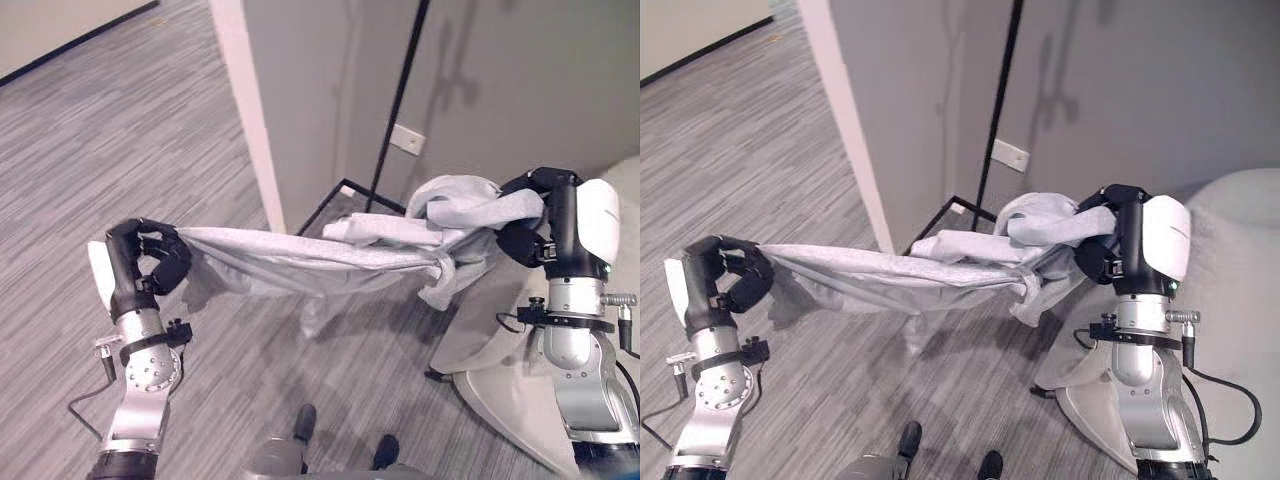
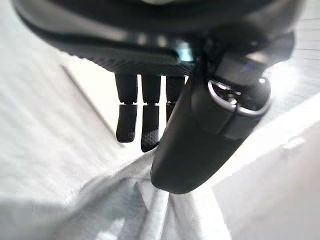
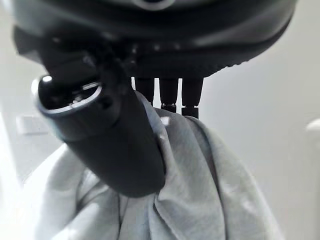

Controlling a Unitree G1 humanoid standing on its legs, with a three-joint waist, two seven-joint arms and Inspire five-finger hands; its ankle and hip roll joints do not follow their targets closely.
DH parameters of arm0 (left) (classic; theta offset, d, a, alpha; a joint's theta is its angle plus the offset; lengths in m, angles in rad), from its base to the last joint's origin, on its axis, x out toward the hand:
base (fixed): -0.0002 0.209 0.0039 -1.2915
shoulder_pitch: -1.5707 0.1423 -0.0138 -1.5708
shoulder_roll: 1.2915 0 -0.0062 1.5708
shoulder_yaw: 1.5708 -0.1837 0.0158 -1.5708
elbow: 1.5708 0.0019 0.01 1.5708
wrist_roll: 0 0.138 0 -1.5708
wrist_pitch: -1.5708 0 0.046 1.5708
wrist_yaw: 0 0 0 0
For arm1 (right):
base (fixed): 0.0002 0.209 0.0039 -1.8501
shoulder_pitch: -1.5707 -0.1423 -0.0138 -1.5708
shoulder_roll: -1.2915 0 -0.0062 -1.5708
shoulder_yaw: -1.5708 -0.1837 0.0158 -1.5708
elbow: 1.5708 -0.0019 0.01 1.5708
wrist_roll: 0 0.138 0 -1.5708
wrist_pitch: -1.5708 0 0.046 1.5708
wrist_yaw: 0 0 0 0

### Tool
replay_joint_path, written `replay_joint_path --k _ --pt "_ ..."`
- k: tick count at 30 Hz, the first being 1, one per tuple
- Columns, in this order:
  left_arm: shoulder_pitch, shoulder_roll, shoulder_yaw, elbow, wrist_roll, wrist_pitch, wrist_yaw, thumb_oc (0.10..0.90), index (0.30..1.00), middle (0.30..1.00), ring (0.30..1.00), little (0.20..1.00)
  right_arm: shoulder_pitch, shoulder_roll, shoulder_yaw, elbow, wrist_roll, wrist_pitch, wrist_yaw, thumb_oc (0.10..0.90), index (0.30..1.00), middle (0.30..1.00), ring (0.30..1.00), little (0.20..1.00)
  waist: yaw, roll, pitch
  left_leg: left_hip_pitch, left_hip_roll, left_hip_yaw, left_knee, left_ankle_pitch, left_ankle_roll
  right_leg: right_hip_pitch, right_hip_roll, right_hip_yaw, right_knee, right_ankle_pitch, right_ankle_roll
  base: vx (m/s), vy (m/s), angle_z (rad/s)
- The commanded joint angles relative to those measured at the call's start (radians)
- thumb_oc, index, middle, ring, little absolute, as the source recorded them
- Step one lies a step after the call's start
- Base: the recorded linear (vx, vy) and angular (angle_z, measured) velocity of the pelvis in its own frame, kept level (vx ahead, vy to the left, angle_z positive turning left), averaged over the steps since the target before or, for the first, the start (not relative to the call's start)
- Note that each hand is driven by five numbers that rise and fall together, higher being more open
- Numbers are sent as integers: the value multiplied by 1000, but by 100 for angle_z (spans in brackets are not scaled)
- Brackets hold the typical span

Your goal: Hang the clothes on the sofa on the clothes rack.

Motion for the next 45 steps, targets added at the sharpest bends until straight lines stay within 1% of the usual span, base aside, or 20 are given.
replay_joint_path --k 1,2,3,4,6,7,9,10,13,19,22,24,25,26,30,32,34,35,39,45 --pt "-60 142 113 -107 119 -57 101 400 300 300 300 300 -54 -62 -66 -85 -142 6 -149 400 300 300 300 300 -1 -19 -136 69 -34 44 -22 -190 88 75 -128 11 108 150 47 95 219 -41" --pt "-55 138 117 -111 137 -58 111 400 300 300 300 300 -23 -60 -81 -81 -180 26 -147 400 300 300 300 300 -15 -16 -124 90 -33 48 -22 -198 88 40 -117 36 193 114 32 196 291 -45" --pt "-56 129 114 -108 164 -61 132 400 300 300 300 300 31 -48 -120 -69 -206 40 -162 400 300 300 300 300 -42 -22 -123 110 -28 49 -22 -203 79 -5 -47 86 238 44 15 136 160 -34" --pt "-56 129 113 -107 164 -61 133 400 300 300 300 300 33 -47 -121 -70 -206 40 -162 400 300 300 300 300 -40 -22 -124 109 -27 50 -22 -204 78 -8 -47 87 242 41 13 171 115 14" --pt "-66 157 105 -93 216 -46 147 400 300 300 300 300 34 -53 -167 -50 -180 38 -202 400 300 300 300 300 -58 -31 -124 123 -14 81 -22 -213 63 -58 38 86 203 -45 14 119 22 13" --pt "-73 160 101 -87 219 -46 151 400 300 300 300 300 30 -53 -168 -43 -177 36 -206 400 300 300 300 300 -50 -30 -126 122 -6 88 -22 -218 58 -60 47 90 198 -44 9 119 -55 -31" --pt "-142 190 78 -33 245 -21 163 400 300 300 300 300 9 -93 -155 47 -143 39 -226 400 300 300 300 300 -65 -43 -113 153 2 94 -22 -230 39 -139 172 160 124 -49 26 132 -48 -35" --pt "-151 191 75 -26 246 -22 166 400 300 300 300 300 1 -98 -153 58 -140 37 -233 400 300 300 300 300 -58 -41 -111 151 4 100 -22 -228 38 -138 176 163 114 -39 24 111 -20 -31" --pt "-293 217 6 76 282 12 209 400 300 300 300 300 -44 -175 -106 133 -126 42 -268 400 300 300 300 300 -85 -58 -92 197 -15 76 -22 -244 20 -227 299 281 -9 39 59 202 -21 0" --pt "-377 258 -87 120 404 28 206 400 300 300 300 300 -75 -258 -83 127 -177 27 -263 400 300 300 300 300 -100 -45 -143 263 19 50 -22 -295 16 -165 322 313 -28 27 14 400 -80 28" --pt "-402 249 -118 143 416 30 209 400 300 300 300 300 -95 -289 -84 141 -184 22 -278 400 300 300 300 300 -112 -17 -187 299 69 62 11 -249 -11 -112 346 311 -6 -18 -11 509 -127 21" --pt "-462 263 -147 162 428 40 225 400 300 300 300 300 -146 -332 -81 162 -164 25 -310 400 300 300 300 300 -112 -19 -187 232 90 108 220 -144 -50 -24 335 300 -63 -25 -24 347 -128 20" --pt "-474 262 -151 170 430 40 229 400 300 300 300 300 -156 -337 -79 174 -161 24 -317 400 300 300 300 300 -114 -23 -177 209 87 103 265 -157 -54 -16 332 298 -81 -13 -27 335 -206 18" --pt "-519 292 -166 181 460 54 249 400 300 300 300 300 -194 -391 -65 193 -163 26 -344 400 300 300 300 300 -107 -41 -168 140 115 143 425 -80 -61 32 322 287 -107 -24 -50 175 -201 26" --pt "-585 353 -170 220 520 88 290 400 300 300 300 300 -253 -495 -61 227 -185 39 -367 400 300 300 300 300 -112 -59 -144 10 167 202 584 -144 -28 73 298 283 -120 -40 -73 109 -90 10" --pt "-656 500 -156 286 571 150 358 400 300 300 300 300 -345 -583 -54 247 -194 24 -407 400 300 300 300 300 -75 -52 -138 -81 65 114 414 -256 -22 88 259 315 -106 -60 -58 192 121 -42" --pt "-659 533 -146 304 565 157 371 400 300 300 300 300 -379 -597 -34 266 -187 14 -416 400 300 300 300 300 -70 -52 -136 -77 28 67 325 -228 -30 89 251 319 -105 -60 -57 121 117 -43" --pt "-689 642 -140 342 563 184 408 400 300 300 300 300 -475 -635 30 318 -156 0 -439 400 300 300 300 300 -40 -38 -135 -102 -41 -74 167 -139 -50 107 260 345 -109 -62 -56 146 128 -29" --pt "-755 795 -163 423 557 207 428 400 300 300 300 300 -632 -710 169 461 -125 19 -456 400 300 300 300 300 -34 -16 -129 -108 -49 -154 14 -85 -55 130 274 362 -99 -88 -46 95 84 -44" --pt "-788 929 -181 585 482 217 435 400 300 300 300 300 -759 -749 293 569 -70 -4 -433 400 300 300 300 300 -16 -10 -198 0 -28 -117 -22 -25 -45 185 238 375 -96 -118 -30 275 135 -25"
